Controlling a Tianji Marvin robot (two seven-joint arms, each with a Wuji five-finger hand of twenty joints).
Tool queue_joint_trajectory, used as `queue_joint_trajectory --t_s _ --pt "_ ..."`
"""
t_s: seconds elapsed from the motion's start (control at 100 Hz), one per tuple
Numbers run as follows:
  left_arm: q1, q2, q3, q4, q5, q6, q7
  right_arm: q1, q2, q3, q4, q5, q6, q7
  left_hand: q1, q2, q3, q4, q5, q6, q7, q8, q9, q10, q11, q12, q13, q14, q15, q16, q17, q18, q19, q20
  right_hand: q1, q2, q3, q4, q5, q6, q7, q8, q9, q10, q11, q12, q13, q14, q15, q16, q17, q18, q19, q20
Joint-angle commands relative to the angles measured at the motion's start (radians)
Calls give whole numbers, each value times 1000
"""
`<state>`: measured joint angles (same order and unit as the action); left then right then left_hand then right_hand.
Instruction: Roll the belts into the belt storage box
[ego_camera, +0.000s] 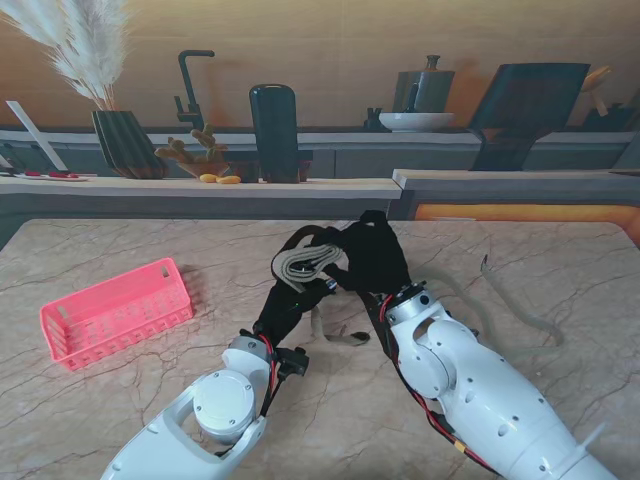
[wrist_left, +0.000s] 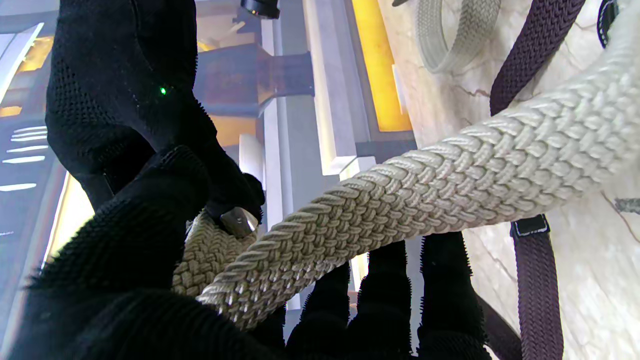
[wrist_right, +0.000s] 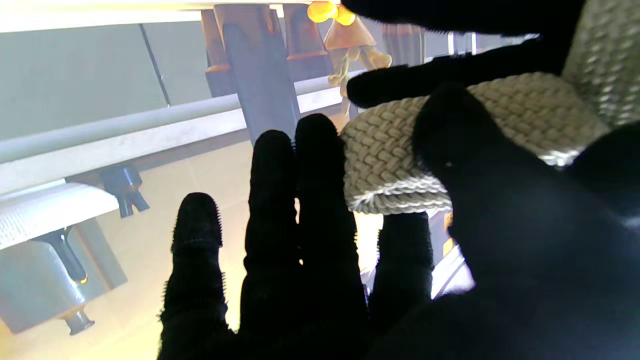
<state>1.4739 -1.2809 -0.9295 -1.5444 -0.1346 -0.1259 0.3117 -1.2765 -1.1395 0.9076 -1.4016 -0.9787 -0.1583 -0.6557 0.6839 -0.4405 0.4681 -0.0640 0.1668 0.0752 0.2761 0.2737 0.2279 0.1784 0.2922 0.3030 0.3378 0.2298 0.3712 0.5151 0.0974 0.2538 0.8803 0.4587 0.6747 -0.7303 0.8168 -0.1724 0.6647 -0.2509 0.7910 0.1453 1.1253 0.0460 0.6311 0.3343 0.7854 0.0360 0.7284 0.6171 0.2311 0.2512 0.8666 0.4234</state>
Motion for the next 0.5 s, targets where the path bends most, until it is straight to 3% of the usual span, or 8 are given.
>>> queue_joint_trajectory --t_s 0.0,0.29,0.49 --pt "-3 -18 2 -6 14 -3 14 -19 -19 -22 -1 10 -19 14 -34 30 -21 4 -19 -28 -50 -18 -33 -34 -31 -23 -30 -41 -13 -20 -13 -50 -18 -17 46 118 48 35 173 -66 270 68 6 -52 38 5 13 -23 14 14 -19 34 23 -19" --pt "-8 -35 -4 4 42 -2 84 -46 -28 -37 -4 93 -83 95 -20 55 -32 7 -14 -22 -52 -10 -24 -43 -12 -12 -33 -66 -8 -31 -11 -67 -19 -19 37 120 56 38 172 -56 267 76 0 -30 74 20 18 -29 11 16 -18 30 20 -22" --pt "-11 -47 -1 7 56 -1 128 -51 -33 -53 5 135 -103 130 57 97 -24 19 -12 -9 41 34 47 -65 59 -1 33 -100 8 -67 23 -60 25 0 -10 102 16 39 138 -56 251 97 -42 -30 93 33 6 -27 -4 17 -17 33 6 -23"
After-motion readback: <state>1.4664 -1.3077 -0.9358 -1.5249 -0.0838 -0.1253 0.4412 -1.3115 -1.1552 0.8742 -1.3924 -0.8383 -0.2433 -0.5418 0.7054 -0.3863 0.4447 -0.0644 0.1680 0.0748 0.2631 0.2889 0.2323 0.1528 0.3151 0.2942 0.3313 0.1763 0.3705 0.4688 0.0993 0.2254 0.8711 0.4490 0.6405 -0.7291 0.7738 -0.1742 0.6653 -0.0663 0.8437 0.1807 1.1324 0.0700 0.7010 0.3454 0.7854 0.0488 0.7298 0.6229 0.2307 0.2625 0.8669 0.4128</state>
